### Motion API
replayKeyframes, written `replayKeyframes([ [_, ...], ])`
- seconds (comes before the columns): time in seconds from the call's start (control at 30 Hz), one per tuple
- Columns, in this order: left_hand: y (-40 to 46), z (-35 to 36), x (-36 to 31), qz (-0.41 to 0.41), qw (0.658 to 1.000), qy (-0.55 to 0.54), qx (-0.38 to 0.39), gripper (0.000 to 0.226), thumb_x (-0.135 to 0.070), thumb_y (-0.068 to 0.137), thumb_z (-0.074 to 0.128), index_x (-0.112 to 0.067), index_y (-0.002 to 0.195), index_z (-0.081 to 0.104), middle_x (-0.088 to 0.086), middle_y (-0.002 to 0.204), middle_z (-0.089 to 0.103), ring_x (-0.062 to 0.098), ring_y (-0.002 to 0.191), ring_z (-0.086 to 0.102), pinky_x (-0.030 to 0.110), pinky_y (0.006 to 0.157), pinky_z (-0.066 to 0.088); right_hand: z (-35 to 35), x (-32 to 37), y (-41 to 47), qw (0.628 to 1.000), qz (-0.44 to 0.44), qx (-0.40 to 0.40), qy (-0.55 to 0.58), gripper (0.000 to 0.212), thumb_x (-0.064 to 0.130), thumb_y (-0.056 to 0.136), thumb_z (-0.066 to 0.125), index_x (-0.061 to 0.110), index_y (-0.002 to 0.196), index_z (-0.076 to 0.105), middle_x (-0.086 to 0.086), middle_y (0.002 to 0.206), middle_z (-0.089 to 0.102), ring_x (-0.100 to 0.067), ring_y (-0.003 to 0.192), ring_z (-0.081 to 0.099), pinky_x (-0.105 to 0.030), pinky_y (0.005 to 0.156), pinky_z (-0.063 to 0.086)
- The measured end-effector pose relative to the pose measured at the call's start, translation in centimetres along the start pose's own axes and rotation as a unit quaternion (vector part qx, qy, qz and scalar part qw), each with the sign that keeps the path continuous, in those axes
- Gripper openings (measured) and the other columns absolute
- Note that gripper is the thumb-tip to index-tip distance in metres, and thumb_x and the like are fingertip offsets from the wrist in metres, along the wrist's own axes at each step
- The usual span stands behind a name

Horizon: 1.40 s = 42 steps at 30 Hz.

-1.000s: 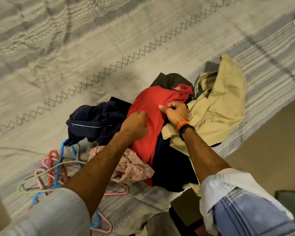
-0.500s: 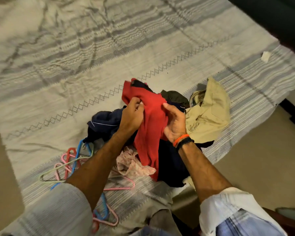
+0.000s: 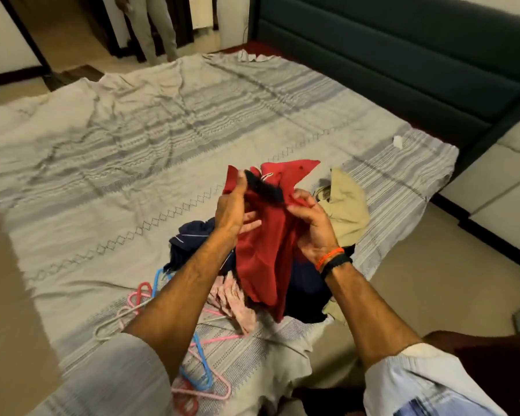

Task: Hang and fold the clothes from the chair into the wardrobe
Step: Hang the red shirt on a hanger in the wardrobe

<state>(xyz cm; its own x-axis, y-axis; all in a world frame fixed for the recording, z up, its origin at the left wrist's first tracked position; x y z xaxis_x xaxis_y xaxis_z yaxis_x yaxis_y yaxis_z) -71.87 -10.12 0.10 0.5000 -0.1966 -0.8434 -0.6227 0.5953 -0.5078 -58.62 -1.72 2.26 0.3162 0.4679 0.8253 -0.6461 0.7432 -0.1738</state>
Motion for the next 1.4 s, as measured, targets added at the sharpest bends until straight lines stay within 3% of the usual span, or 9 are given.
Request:
replayKeyframes([
  [0.1, -2.1, 0.0, -1.0, -0.043, 0.998, -0.025, 0.024, 0.046, -0.059, 0.085, 0.062, -0.014, 0.093, 0.065, 0.003, 0.076, 0.065, 0.020, 0.070, 0.061, 0.031, 0.062, 0.053, 1.5, 0.9, -2.7, 0.998, -0.008, 0.043, -0.045, 0.028, -0.008, 0.051, 0.057, 0.018, 0.058, 0.063, 0.000, 0.060, 0.061, -0.013, 0.059, 0.056, -0.025, 0.066, 0.045],
  [0.17, -2.6, 0.0, -1.8, -0.026, 0.999, 0.029, 0.022, 0.013, -0.022, 0.083, 0.067, -0.011, 0.076, 0.067, 0.007, 0.060, 0.064, 0.025, 0.058, 0.058, 0.030, 0.057, 0.051, 1.9, 1.1, -3.0, 0.995, -0.005, 0.071, -0.077, 0.029, -0.007, 0.045, 0.057, 0.012, 0.064, 0.068, -0.001, 0.061, 0.064, -0.016, 0.061, 0.058, -0.025, 0.064, 0.049],
  [0.27, -4.0, -0.7, -2.6, 0.008, 0.998, 0.059, -0.029, 0.015, 0.005, 0.073, 0.057, -0.006, 0.065, 0.063, 0.010, 0.054, 0.061, 0.024, 0.052, 0.058, 0.039, 0.063, 0.053, 1.7, 1.2, -3.8, 0.991, -0.003, 0.082, -0.109, 0.032, -0.002, 0.065, 0.054, 0.011, 0.086, 0.075, 0.002, 0.078, 0.074, -0.010, 0.073, 0.069, -0.024, 0.068, 0.057],
  [0.4, -6.0, -0.6, -3.4, 0.061, 0.997, -0.024, -0.038, 0.020, 0.007, 0.072, 0.052, -0.007, 0.062, 0.061, 0.009, 0.065, 0.063, 0.027, 0.072, 0.059, 0.040, 0.072, 0.050, 0.9, 1.8, -4.7, 0.996, 0.027, 0.045, -0.065, 0.019, 0.014, 0.090, 0.050, 0.006, 0.101, 0.062, -0.001, 0.080, 0.074, -0.013, 0.072, 0.069, -0.026, 0.069, 0.056],
  [0.53, -8.8, -0.3, -3.5, 0.089, 0.991, -0.100, -0.033, 0.021, 0.004, 0.071, 0.047, -0.009, 0.057, 0.056, 0.000, 0.051, 0.058, 0.018, 0.052, 0.053, 0.025, 0.055, 0.044, -1.6, 3.0, -5.4, 0.994, 0.033, -0.017, 0.100, 0.056, 0.023, 0.031, 0.082, 0.007, 0.082, 0.063, -0.012, 0.081, 0.055, -0.027, 0.072, 0.048, -0.035, 0.075, 0.043],
  [0.67, -12.7, -0.1, -1.5, 0.086, 0.991, -0.101, -0.007, 0.015, -0.008, 0.054, 0.051, -0.011, 0.039, 0.045, 0.004, 0.039, 0.042, 0.019, 0.035, 0.041, 0.022, 0.042, 0.035, -2.2, 2.4, -8.2, 0.981, 0.108, 0.089, 0.132, 0.088, 0.073, 0.067, 0.061, 0.004, 0.123, 0.065, -0.025, 0.132, 0.056, -0.042, 0.121, 0.054, -0.057, 0.110, 0.035],
  [0.97, -20.6, -3.7, 3.7, 0.183, 0.976, 0.034, -0.115, 0.015, -0.003, 0.067, 0.084, -0.003, 0.078, 0.073, -0.002, 0.056, 0.067, 0.012, 0.052, 0.061, 0.030, 0.060, 0.054, -1.2, -2.0, -12.2, 0.946, 0.120, 0.107, -0.283, 0.013, 0.000, 0.083, 0.071, 0.005, 0.094, 0.076, -0.017, 0.096, 0.072, -0.027, 0.092, 0.066, -0.043, 0.090, 0.055],
  [1.23, -32.4, -17.7, 7.0, 0.192, 0.911, 0.053, -0.360, 0.041, -0.010, 0.051, 0.090, -0.015, 0.070, 0.054, 0.009, 0.076, 0.058, 0.019, 0.070, 0.053, 0.039, 0.063, 0.049, 9.3, -7.8, -20.5, 0.938, 0.217, 0.241, -0.125, 0.013, 0.011, 0.095, 0.062, 0.006, 0.083, 0.066, -0.009, 0.075, 0.072, -0.020, 0.067, 0.069, -0.040, 0.079, 0.057],
  [1.4, -41.0, -23.1, 8.7, 0.203, 0.876, 0.024, -0.437, 0.052, 0.001, 0.066, 0.086, -0.014, 0.105, 0.054, 0.009, 0.096, 0.064, 0.018, 0.083, 0.061, 0.036, 0.081, 0.055, 16.2, -10.9, -28.5, 0.830, 0.299, 0.411, -0.230, 0.033, 0.010, 0.068, 0.083, -0.004, 0.097, 0.072, -0.016, 0.083, 0.075, -0.024, 0.068, 0.072, -0.034, 0.065, 0.059],
])
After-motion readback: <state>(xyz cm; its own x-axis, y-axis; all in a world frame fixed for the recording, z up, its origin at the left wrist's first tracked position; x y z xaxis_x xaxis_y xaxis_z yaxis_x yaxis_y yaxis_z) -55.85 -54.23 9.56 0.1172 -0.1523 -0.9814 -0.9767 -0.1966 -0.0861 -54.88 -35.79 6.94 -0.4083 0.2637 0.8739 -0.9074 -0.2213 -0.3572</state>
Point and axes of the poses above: each hand's wrist, its own y-axis towards the middle knuckle, its own z-axis out of the palm, x = y × z, the point moved 7 cm from there along y, towards the middle knuckle
